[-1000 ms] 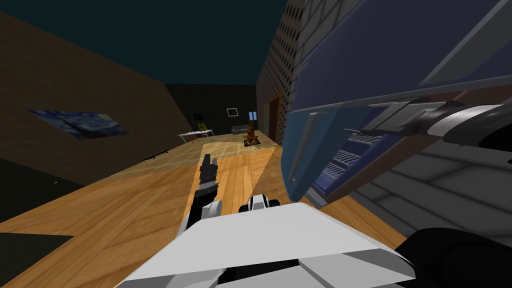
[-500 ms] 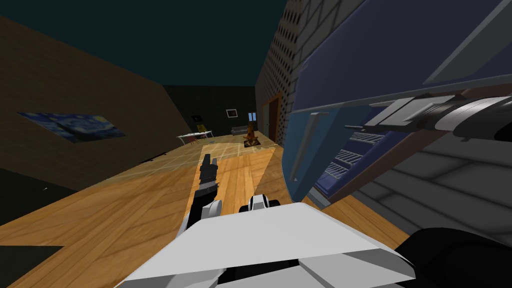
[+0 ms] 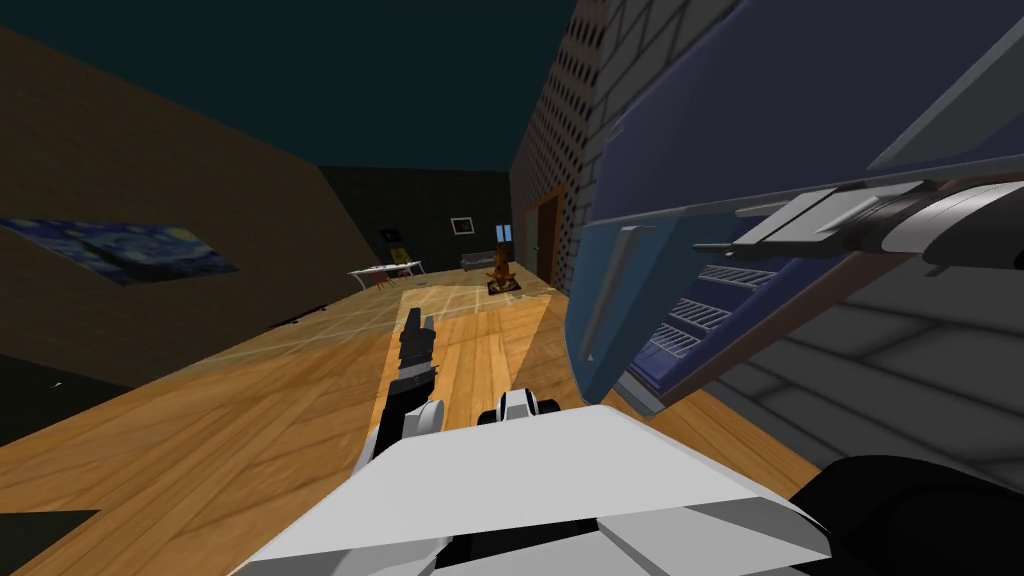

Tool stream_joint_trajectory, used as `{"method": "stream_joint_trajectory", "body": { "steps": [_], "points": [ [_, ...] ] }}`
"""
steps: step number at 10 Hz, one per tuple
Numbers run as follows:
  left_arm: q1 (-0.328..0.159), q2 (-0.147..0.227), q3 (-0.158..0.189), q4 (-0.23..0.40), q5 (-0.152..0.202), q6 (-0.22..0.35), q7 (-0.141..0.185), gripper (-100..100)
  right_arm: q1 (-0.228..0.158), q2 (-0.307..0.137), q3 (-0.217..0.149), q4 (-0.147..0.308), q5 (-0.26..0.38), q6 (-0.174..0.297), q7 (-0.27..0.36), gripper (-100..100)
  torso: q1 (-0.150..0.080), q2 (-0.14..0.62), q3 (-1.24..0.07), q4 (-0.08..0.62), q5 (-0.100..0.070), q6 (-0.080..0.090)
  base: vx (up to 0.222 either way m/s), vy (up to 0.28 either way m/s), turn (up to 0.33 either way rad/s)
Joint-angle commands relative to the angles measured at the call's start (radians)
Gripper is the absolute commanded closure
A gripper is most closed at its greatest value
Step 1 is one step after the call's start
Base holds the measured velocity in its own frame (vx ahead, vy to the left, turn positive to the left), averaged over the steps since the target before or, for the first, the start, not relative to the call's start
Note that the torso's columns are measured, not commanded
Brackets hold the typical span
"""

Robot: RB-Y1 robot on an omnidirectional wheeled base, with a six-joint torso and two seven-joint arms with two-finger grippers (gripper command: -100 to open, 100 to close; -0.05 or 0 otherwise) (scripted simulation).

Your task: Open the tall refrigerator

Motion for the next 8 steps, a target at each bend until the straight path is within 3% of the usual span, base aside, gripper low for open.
{"method": "stream_joint_trajectory", "body": {
  "steps": [1, 3, 4, 8],
  "points": [
    [0.0, 0.0, 0.0, 0.0, 0.0, 0.0, 0.0, 0, 0.002, 0.003, 0.002, -0.003, -0.001, -0.005, 0.0, 100, -0.002, 0.004, 0.003, 0.002, -0.001, 0.002, -0.029, 0.018, -0.028],
    [0.0, 0.0, 0.0, 0.0, 0.0, 0.0, 0.0, 0, 0.022, 0.014, -0.017, -0.004, 0.028, -0.007, -0.026, 100, 0.008, 0.009, 0.012, 0.004, -0.003, 0.009, 0.154, 0.189, -0.111],
    [0.0, 0.0, 0.0, 0.0, 0.0, 0.0, 0.0, 0, 0.032, 0.019, -0.027, -0.004, 0.042, -0.008, -0.039, 100, 0.011, 0.01, 0.012, 0.003, -0.002, 0.006, 0.137, 0.25, -0.043],
    [0.0, 0.0, 0.0, 0.0, 0.0, 0.0, 0.0, 0, 0.071, 0.039, -0.065, -0.005, 0.1, -0.011, -0.091, 100, 0.003, 0.012, 0.011, 0.006, 0.0, 0.006, 0.194, 0.277, -0.066]
  ]
}}
